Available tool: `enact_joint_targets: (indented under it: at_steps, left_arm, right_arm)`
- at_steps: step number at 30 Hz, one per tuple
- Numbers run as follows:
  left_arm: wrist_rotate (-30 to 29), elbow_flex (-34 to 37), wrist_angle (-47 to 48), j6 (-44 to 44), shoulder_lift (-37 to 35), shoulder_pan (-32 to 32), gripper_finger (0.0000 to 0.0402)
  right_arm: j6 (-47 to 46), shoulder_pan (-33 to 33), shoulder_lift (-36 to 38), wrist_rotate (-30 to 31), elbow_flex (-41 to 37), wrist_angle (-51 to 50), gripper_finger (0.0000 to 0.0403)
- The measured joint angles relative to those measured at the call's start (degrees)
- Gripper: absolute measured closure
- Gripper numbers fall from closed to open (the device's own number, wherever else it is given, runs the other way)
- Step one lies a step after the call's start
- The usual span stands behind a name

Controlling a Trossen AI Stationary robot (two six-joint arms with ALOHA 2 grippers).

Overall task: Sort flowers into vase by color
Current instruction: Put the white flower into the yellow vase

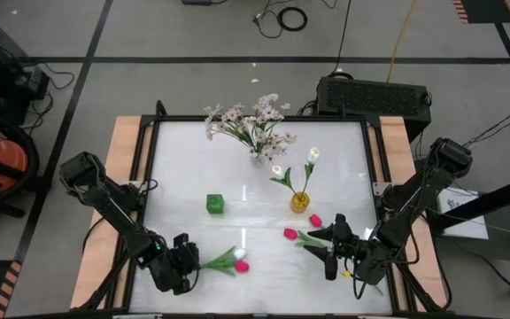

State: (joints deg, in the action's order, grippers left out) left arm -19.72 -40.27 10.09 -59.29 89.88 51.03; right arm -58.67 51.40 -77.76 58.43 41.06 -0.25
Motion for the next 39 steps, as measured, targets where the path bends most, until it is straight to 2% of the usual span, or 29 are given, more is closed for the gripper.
enact_joint_targets:
  at_steps: [6, 12, 19, 24, 29, 34, 37, 39]
  left_arm:
    - [-2.70, 0.00, -0.03, 2.18, -3.30, 0.02, 0.0388]
    - [-5.14, -0.04, -0.18, 4.09, -3.44, 0.02, 0.0384]
    - [-7.30, -0.03, -0.14, 3.76, -3.32, 0.07, 0.0332]
    - [-7.36, -0.04, -0.12, 4.10, -3.00, 0.09, 0.0322]
    - [-10.69, -0.05, 6.91, -0.40, -2.88, 0.09, 0.0321]
    - [-7.42, -0.04, 6.18, -1.16, -2.88, 0.81, 0.0316]
    - [-7.40, -0.07, 3.39, -0.54, -2.88, 2.44, 0.0299]
    - [-8.28, -0.07, 4.73, -2.21, -2.88, 3.34, 0.0281]
  right_arm:
    - [-0.44, 0.02, 0.00, -0.04, 0.00, 0.02, 0.0195]
    - [-0.61, 0.00, -0.16, 0.01, 0.00, 0.04, 0.0195]
    - [-1.57, -0.02, -2.74, -0.02, 0.00, -0.05, 0.0195]
    - [-0.40, -0.71, -4.07, -0.01, 0.00, -0.07, 0.0195]
    - [-0.46, -1.39, -4.70, -0.15, 0.00, -0.07, 0.0195]
    - [-0.61, -1.57, -4.70, -0.28, 0.00, 0.01, 0.0195]
    - [-0.61, -1.57, -4.70, -0.32, -0.02, -0.01, 0.0195]
    - [-0.61, -1.60, -4.70, -0.28, 0.00, 0.02, 0.0195]
